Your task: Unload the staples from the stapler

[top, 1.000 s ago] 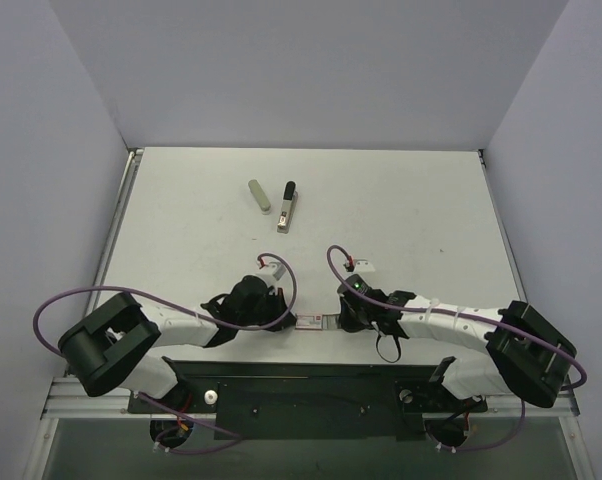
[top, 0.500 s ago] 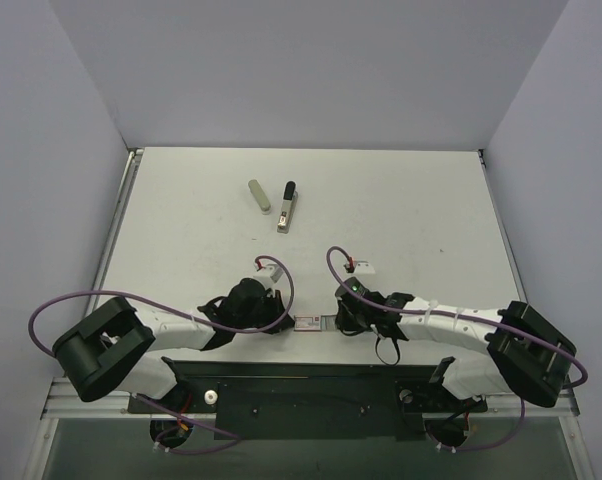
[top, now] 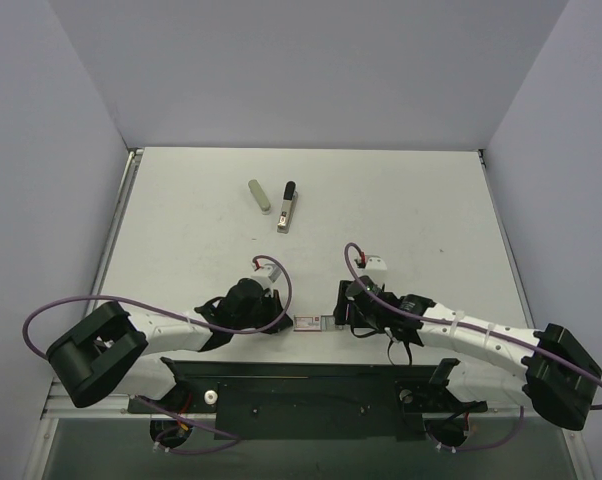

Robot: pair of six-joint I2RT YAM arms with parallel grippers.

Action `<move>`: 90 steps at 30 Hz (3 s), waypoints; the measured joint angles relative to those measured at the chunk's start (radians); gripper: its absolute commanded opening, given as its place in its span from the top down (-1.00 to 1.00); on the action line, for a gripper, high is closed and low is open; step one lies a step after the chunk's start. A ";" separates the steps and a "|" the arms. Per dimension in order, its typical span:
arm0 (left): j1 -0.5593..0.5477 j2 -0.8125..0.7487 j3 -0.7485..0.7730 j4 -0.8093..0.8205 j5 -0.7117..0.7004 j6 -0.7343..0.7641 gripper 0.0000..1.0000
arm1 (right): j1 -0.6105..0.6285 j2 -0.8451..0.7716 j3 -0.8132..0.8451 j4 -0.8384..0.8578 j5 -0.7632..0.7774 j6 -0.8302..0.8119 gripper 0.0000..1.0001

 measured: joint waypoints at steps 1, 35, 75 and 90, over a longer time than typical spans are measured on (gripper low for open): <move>0.000 -0.003 0.000 -0.003 0.000 0.000 1.00 | 0.000 -0.003 0.000 0.001 -0.002 0.001 -0.12; 0.000 0.010 -0.003 0.003 -0.003 0.000 1.00 | -0.066 -0.057 -0.138 0.151 -0.076 0.105 1.00; 0.000 0.023 -0.003 0.022 0.001 0.000 1.00 | 0.009 0.203 -0.070 0.294 -0.125 0.137 1.00; -0.011 0.023 -0.003 0.023 -0.007 -0.006 1.00 | 0.052 0.281 -0.012 0.318 -0.127 0.156 1.00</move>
